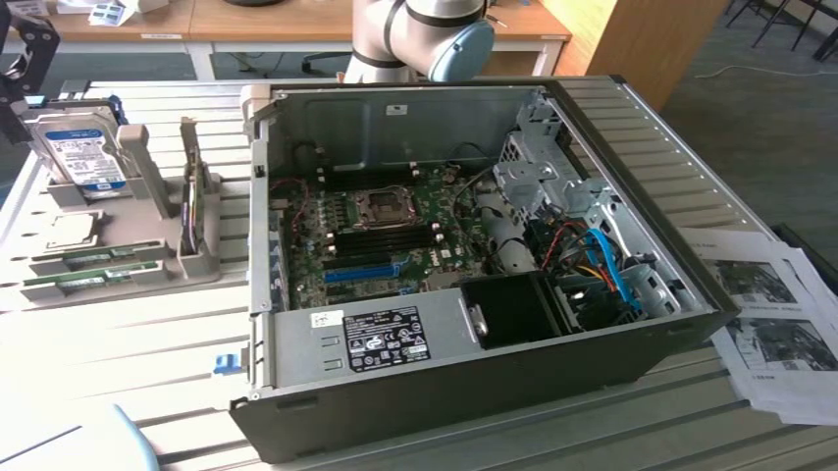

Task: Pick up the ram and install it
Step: 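Pick up the ram and move it above insertion slot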

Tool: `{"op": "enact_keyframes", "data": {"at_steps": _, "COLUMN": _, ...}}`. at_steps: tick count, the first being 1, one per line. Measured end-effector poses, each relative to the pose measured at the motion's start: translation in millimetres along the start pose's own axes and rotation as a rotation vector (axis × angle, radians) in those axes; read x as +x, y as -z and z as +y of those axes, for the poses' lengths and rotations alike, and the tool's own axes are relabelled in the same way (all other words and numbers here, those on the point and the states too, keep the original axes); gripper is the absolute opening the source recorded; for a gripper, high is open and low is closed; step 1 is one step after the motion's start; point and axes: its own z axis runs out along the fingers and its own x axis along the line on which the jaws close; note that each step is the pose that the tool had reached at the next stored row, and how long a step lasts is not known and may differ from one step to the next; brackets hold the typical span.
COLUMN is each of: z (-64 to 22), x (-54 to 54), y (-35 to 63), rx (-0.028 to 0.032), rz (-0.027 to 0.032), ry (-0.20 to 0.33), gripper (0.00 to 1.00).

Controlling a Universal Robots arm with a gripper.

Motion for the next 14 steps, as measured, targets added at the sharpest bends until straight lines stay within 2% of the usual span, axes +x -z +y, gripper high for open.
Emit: {"op": "enact_keyframes", "data": {"at_steps": 14, "z": 0.0, "x": 0.0, "y": -0.2, "rx": 0.0003, "rz": 0.0066, "ry": 0.154, "gripper": 0.09}}
